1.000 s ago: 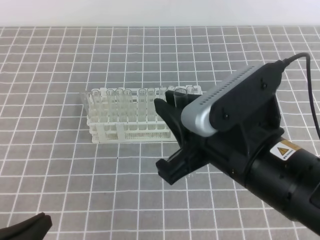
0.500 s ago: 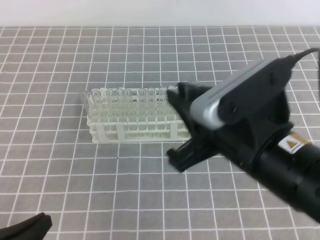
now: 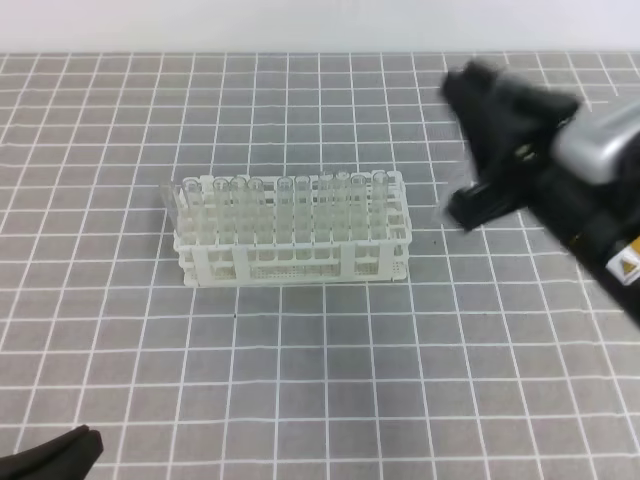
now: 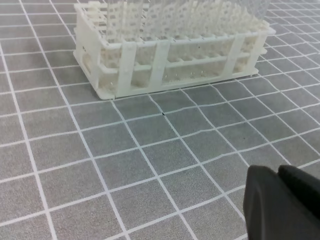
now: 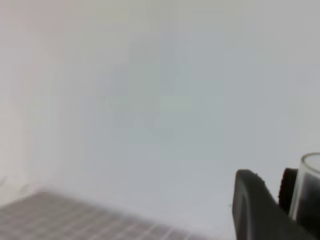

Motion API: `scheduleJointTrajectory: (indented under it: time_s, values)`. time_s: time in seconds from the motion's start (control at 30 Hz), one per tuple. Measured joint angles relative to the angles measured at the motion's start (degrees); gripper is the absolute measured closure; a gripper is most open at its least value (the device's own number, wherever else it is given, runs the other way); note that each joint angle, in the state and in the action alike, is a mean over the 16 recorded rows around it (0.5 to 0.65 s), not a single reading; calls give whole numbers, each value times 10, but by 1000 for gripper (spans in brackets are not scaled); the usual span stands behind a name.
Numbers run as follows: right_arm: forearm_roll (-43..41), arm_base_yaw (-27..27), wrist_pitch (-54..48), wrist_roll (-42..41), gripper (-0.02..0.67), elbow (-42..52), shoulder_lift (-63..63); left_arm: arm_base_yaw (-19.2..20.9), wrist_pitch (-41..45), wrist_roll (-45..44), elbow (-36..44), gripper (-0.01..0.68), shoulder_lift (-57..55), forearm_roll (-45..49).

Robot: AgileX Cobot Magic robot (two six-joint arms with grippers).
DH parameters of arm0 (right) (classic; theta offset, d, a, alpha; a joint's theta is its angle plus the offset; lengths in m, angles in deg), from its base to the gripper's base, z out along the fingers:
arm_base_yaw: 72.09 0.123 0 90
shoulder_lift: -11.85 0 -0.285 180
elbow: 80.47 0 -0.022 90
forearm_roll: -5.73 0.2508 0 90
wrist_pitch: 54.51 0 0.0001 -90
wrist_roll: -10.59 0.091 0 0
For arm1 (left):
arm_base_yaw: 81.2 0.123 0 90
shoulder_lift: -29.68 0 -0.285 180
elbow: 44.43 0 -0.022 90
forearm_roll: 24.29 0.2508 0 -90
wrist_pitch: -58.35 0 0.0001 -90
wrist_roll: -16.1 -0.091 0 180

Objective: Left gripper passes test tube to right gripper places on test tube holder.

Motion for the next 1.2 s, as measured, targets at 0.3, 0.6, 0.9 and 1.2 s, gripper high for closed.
scheduleJointTrajectory:
  time_s: [0.3, 0.6, 0.9, 1.2]
  values:
    - [-139, -91, 104, 120, 566, -23, -108, 0, 0, 0, 0, 658, -1, 0]
    - [-153, -96, 99, 114, 566, -75, -199, 0, 1, 0, 0, 658, 0, 0]
    - [-154, -96, 104, 107, 566, -86, -242, 0, 2, 0, -1, 658, 1, 0]
    - [-154, -96, 99, 107, 566, -100, -256, 0, 2, 0, -1, 658, 1, 0]
